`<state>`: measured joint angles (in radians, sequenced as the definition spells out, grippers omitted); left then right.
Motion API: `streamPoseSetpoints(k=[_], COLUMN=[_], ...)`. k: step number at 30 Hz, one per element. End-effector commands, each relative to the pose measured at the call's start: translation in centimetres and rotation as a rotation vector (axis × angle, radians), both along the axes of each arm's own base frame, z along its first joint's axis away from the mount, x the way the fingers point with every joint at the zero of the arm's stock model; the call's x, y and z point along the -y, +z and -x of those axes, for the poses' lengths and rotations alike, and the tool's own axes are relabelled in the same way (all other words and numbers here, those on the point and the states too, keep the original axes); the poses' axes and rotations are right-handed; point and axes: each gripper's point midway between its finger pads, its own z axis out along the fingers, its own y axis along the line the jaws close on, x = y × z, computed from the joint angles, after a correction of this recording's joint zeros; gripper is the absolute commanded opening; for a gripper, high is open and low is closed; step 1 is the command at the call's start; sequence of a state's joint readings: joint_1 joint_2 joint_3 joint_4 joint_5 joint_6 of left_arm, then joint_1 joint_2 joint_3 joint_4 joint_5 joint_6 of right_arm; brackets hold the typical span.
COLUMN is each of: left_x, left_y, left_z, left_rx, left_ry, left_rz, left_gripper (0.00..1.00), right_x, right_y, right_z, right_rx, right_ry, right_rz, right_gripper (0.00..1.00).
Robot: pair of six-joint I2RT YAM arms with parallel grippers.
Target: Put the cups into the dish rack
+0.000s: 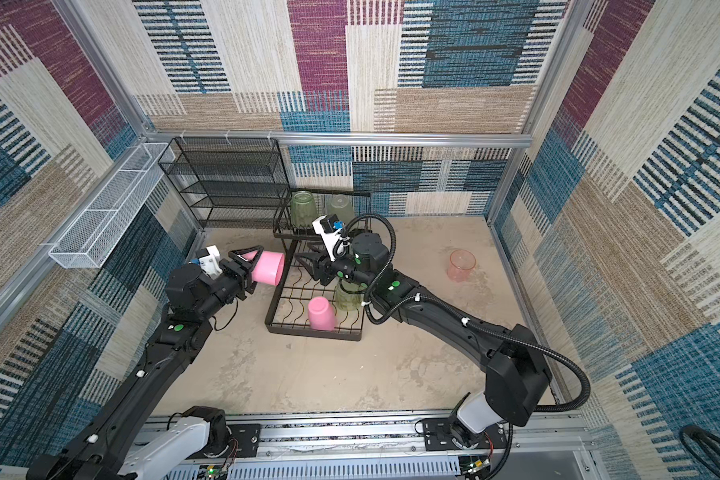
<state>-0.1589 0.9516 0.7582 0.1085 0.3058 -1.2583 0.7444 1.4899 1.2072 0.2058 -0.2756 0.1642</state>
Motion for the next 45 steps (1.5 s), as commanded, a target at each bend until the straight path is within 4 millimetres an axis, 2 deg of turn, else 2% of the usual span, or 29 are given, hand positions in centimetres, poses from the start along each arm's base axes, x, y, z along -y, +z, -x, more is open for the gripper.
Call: streamPoseSetpoints(k=[1, 6, 13, 17, 23, 33, 39, 45], left_x=[-2.1, -2.7, -0.7, -0.4, -0.7, 2.2, 3.0, 3.7], left_y=[-2.5, -3.7, -6.2, -7.1, -7.3, -7.5, -7.6, -7.8], left_z=[0.9, 1.3, 0.7, 0.6, 0.4, -0.2, 0.0, -0.9], left_rx=[-0.021, 0.003, 0.040, 0.064, 0.114, 0.199, 0.244, 0.267], left_ry=[0.065, 0.107, 0.099, 0.109, 0.146, 0.116, 0.145, 0.163], left_rz=[-0.275, -0.486, -0.694, -0.778, -0.857, -1.020, -1.095, -1.168], left_gripper=[0.62, 0.61, 0.61, 0.61, 0.61, 0.61, 0.61, 0.60], right_x=[2.6, 6.2, 9.6, 10.3, 10.9, 13.8, 15.6, 16.2], right_y=[-0.8, -1.4, -2.2, -2.6, -3.5, -5.3, -7.0, -8.1], right_z=[-1.3, -2.7, -4.0, -4.1, -4.3, -5.0, -5.7, -5.8], right_rx=[-0.037, -0.060, -0.098, -0.106, -0.127, -0.227, -0.299, -0.325], right_ry=[-0.102, -0.210, -0.299, -0.312, -0.324, -0.443, -0.506, -0.515], right_rz=[0.019, 0.025, 0.028, 0.025, 0.032, 0.043, 0.047, 0.047], right_gripper=[0.52, 0.53, 0.53, 0.53, 0.53, 0.53, 0.53, 0.53])
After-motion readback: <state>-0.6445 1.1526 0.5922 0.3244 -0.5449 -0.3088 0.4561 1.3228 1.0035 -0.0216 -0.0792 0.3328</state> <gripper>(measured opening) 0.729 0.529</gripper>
